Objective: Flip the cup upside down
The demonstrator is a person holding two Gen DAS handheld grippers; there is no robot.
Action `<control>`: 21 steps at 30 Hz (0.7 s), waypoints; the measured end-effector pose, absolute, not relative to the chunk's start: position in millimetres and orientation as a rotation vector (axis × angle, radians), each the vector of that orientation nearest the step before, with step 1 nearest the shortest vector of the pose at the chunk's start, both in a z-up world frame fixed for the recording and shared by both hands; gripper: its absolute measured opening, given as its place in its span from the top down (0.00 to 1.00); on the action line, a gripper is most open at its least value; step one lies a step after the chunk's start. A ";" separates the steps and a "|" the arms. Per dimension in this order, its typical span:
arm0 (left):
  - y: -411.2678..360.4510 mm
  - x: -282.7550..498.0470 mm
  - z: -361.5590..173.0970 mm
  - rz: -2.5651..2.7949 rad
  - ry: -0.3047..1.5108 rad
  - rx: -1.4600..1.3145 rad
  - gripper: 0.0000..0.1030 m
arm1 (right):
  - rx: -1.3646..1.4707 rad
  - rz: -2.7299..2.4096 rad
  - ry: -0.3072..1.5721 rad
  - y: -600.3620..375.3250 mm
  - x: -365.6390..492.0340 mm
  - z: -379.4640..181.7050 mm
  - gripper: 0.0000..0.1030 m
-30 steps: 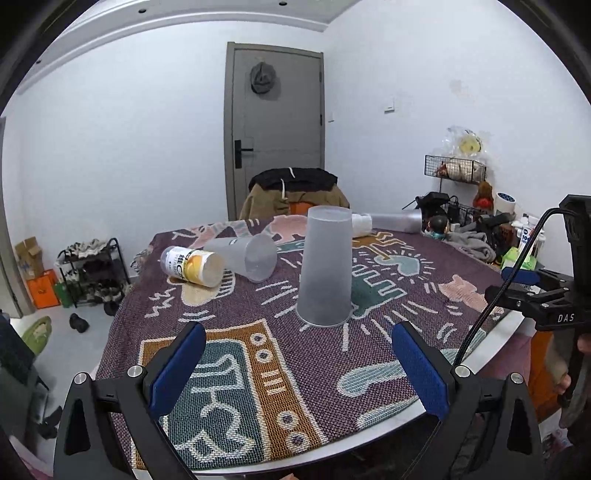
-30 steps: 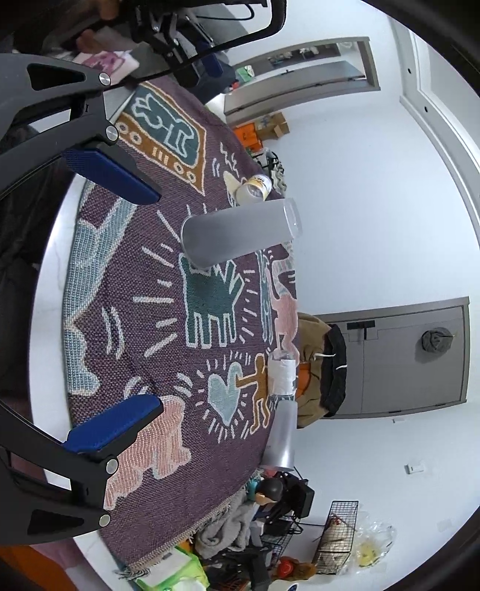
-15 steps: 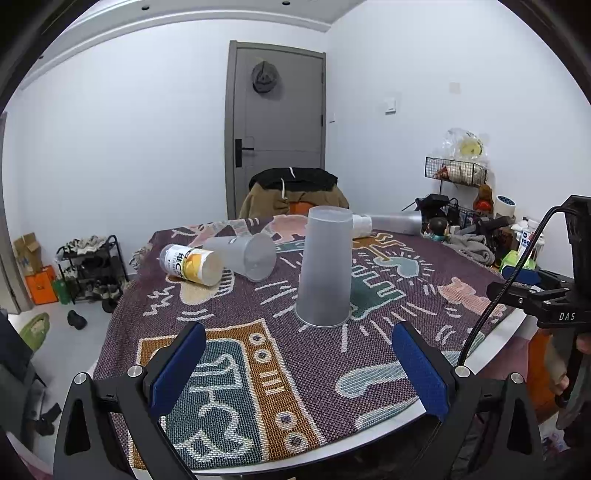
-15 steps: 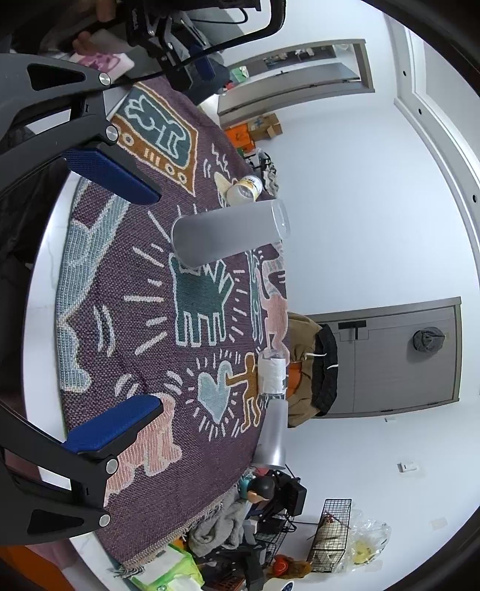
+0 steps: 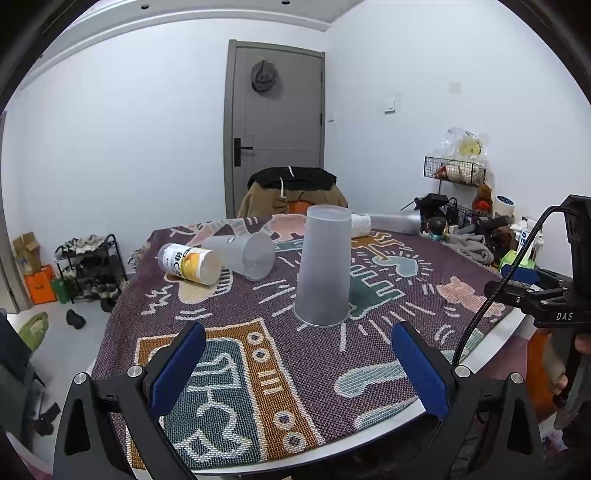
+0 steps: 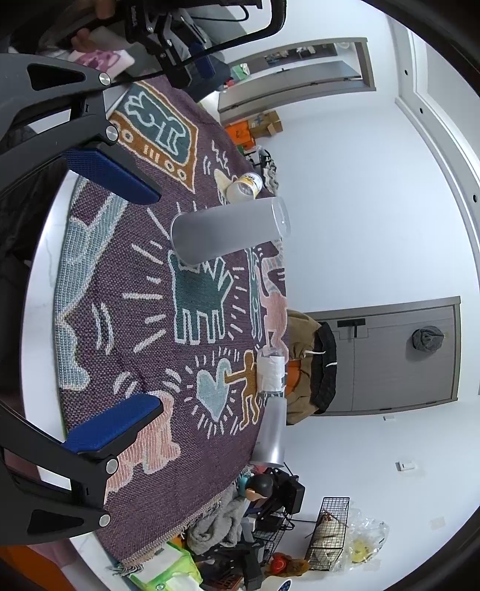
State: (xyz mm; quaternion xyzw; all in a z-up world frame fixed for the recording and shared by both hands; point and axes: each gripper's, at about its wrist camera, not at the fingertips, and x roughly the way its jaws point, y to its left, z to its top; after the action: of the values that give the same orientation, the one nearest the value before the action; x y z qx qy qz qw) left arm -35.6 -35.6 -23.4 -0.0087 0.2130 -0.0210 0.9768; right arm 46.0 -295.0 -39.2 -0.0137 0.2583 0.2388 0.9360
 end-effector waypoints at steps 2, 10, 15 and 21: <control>-36.1 -35.6 -23.4 -0.041 0.428 -0.017 0.02 | -0.029 0.489 0.528 -295.1 45.8 -39.2 0.00; -37.3 -35.4 -22.5 -0.042 0.425 -0.014 0.02 | -0.029 0.492 0.531 -296.2 46.9 -39.8 0.00; -37.5 -35.4 -21.5 -0.045 0.422 -0.012 0.02 | -0.028 0.490 0.534 -296.2 47.7 -40.4 0.00; -35.1 -37.0 -19.3 -0.044 0.410 -0.020 0.00 | -0.033 0.489 0.528 -295.8 47.3 -41.1 0.00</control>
State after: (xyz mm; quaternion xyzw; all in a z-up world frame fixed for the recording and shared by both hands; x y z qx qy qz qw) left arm -37.0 -35.1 -19.3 -0.0102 0.2037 -0.0216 0.9787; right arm 47.3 -295.8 -41.1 -0.0163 0.2582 0.2394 0.9358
